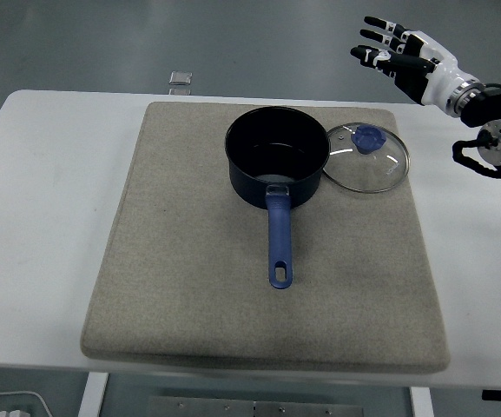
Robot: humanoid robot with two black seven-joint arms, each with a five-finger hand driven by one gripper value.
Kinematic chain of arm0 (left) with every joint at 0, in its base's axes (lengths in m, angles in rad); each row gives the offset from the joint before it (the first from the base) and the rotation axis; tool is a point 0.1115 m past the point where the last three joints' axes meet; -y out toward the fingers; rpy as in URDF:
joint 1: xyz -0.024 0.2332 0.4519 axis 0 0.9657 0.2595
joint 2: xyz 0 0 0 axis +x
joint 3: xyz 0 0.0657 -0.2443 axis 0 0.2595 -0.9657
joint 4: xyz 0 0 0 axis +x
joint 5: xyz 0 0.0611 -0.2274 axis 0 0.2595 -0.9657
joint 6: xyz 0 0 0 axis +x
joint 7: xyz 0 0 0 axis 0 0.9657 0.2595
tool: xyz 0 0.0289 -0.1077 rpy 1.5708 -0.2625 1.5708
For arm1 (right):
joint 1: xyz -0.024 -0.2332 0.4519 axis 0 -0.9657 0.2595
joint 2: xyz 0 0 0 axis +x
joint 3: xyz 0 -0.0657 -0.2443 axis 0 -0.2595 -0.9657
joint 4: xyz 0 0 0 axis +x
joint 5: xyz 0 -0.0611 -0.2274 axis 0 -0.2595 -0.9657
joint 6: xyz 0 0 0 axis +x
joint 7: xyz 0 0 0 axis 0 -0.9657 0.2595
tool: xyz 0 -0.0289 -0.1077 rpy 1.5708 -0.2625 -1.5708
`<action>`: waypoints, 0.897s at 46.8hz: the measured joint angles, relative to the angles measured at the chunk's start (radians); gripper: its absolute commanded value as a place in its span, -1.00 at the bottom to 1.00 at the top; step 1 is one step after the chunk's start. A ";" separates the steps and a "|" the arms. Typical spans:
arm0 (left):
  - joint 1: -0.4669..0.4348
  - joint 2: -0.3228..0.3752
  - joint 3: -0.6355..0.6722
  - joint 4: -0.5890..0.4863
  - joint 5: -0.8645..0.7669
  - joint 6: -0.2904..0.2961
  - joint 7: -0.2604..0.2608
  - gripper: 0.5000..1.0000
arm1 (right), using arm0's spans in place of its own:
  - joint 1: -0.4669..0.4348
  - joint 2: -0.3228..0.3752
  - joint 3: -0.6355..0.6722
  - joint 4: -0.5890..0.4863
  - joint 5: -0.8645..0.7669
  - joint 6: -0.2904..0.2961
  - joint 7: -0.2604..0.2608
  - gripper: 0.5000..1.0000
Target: Lift the pot lid and place it to the right of the pot.
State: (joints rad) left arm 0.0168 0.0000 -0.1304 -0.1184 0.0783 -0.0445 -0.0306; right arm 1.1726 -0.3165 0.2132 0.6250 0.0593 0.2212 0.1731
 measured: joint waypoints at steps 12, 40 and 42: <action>0.000 0.000 0.000 0.000 0.000 0.000 0.000 1.00 | -0.018 0.000 0.000 -0.003 0.117 0.070 -0.069 0.66; 0.000 0.000 0.000 0.000 0.000 0.000 0.000 1.00 | -0.031 -0.003 0.003 -0.002 0.149 0.087 -0.072 0.67; 0.000 0.000 0.000 0.000 0.000 0.000 0.000 1.00 | -0.033 -0.003 0.006 -0.002 0.149 0.083 -0.072 0.67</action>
State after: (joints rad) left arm 0.0169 0.0000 -0.1304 -0.1185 0.0788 -0.0445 -0.0308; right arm 1.1399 -0.3195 0.2193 0.6228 0.2080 0.3040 0.1011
